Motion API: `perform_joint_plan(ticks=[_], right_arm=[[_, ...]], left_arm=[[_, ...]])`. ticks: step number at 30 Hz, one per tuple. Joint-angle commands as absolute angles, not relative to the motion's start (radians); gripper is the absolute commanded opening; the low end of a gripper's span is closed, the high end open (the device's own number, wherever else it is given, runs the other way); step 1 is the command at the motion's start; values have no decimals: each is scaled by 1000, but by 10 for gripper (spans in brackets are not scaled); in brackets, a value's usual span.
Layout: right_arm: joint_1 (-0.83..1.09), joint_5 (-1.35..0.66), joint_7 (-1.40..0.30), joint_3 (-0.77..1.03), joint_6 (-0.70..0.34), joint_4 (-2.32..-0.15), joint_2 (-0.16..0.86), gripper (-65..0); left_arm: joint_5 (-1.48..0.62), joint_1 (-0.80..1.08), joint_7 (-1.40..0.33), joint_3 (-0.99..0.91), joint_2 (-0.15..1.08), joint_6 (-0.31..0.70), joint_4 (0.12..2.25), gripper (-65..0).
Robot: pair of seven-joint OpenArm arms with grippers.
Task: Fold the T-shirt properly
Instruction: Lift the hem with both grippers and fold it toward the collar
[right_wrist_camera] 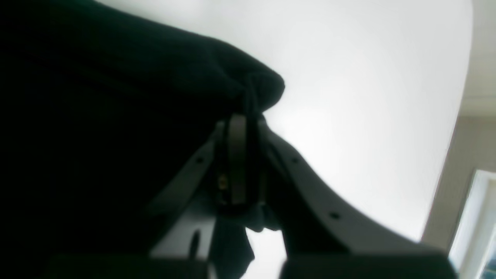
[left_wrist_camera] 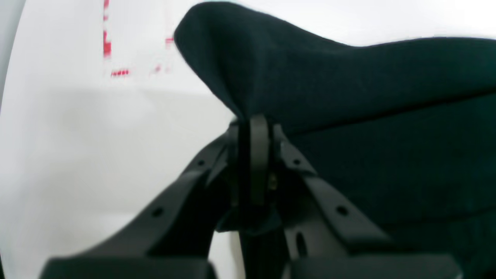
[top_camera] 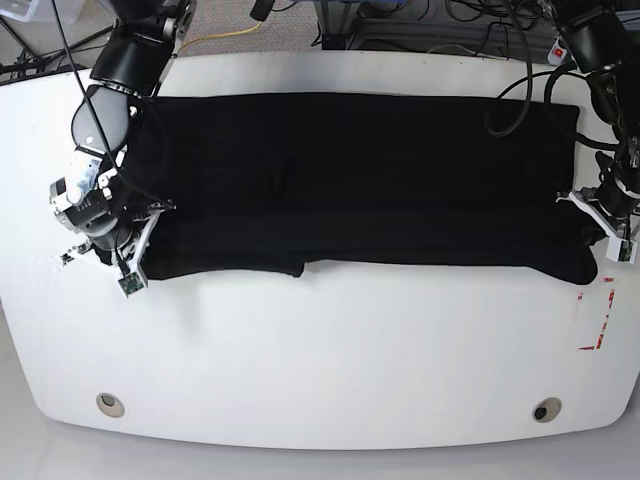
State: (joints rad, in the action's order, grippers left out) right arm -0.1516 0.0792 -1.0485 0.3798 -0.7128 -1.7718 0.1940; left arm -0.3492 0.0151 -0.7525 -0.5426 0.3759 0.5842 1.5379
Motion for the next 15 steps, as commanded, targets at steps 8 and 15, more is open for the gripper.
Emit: perform_joint_plan(ticks=[8,15], right_arm=[[-31,-97,-1144,473,-698,-1908,219,-650],[73,-262,-1145,542,-698,-1910,220,-650]], left_arm=[[-458,165,-779,-598,404,570,1644,-650],[-484,259,-779,-599,404,570,1647,-650]])
